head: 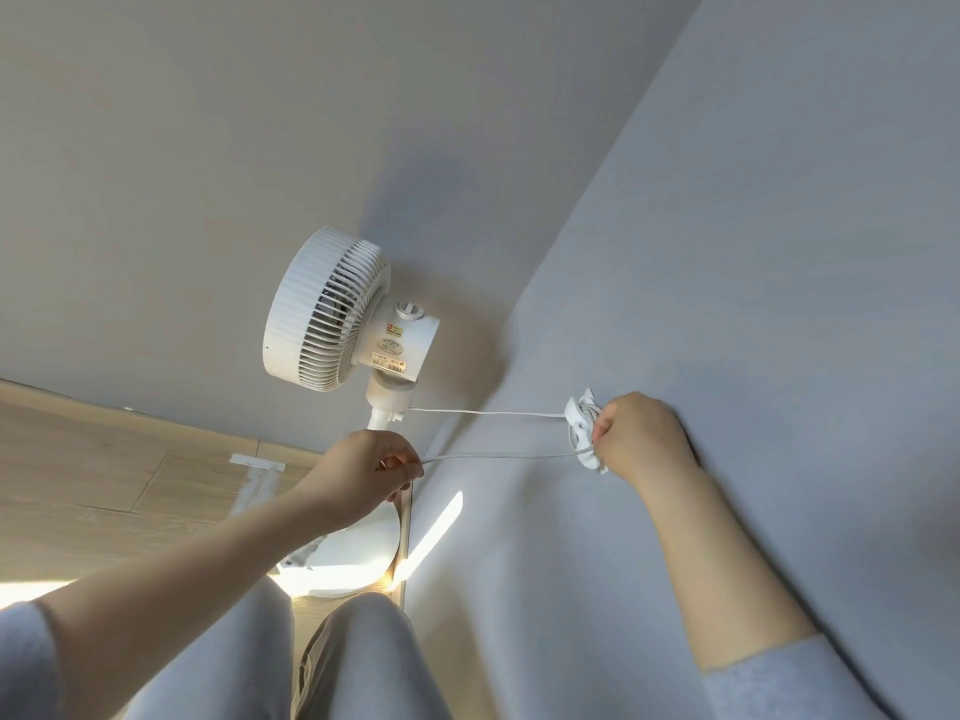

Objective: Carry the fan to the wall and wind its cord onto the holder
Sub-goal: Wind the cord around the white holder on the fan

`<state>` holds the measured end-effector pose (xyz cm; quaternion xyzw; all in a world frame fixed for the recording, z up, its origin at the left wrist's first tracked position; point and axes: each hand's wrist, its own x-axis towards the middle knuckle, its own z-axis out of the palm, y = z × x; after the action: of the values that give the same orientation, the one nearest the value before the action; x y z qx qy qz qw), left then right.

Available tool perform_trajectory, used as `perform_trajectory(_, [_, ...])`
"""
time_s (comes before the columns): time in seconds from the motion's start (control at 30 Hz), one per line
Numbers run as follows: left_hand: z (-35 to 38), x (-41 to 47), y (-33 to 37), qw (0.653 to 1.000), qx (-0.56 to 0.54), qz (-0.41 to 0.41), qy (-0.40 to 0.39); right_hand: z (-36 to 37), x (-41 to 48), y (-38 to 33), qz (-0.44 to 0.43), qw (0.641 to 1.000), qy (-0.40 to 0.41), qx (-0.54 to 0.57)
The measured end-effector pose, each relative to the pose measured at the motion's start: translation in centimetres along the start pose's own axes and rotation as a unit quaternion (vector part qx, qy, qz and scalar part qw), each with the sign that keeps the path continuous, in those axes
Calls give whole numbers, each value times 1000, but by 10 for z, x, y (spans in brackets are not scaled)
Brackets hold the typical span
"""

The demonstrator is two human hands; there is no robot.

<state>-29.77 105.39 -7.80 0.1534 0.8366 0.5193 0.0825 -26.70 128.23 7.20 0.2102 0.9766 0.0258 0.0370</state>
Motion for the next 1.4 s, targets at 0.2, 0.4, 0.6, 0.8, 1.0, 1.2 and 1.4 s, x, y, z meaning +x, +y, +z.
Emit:
perform_trajectory(0.2, [1,-12,13,1000,3,25,-10,20,-14,10,15,997,62,46])
perform_trajectory(0.4, [6,-22,15,999,13,26,-21,32,-29,14,20,996,56,73])
perform_trajectory(0.6, [10,-29,14,999,17,17,-28,55,-35,14,16,993,69,94])
perform_trajectory(0.8, [15,-33,14,1000,4,-3,-26,78,-31,13,-8,995,66,80])
perform_trajectory(1.0, [20,-33,8,1000,8,-16,-25,98,-21,6,-22,992,85,93])
perform_trajectory(1.2, [23,-28,4,1000,13,-25,3,105,-12,-6,-32,993,72,89])
perform_trajectory(1.4, [26,-17,-2,998,36,-27,37,105,0,-12,-72,993,67,63])
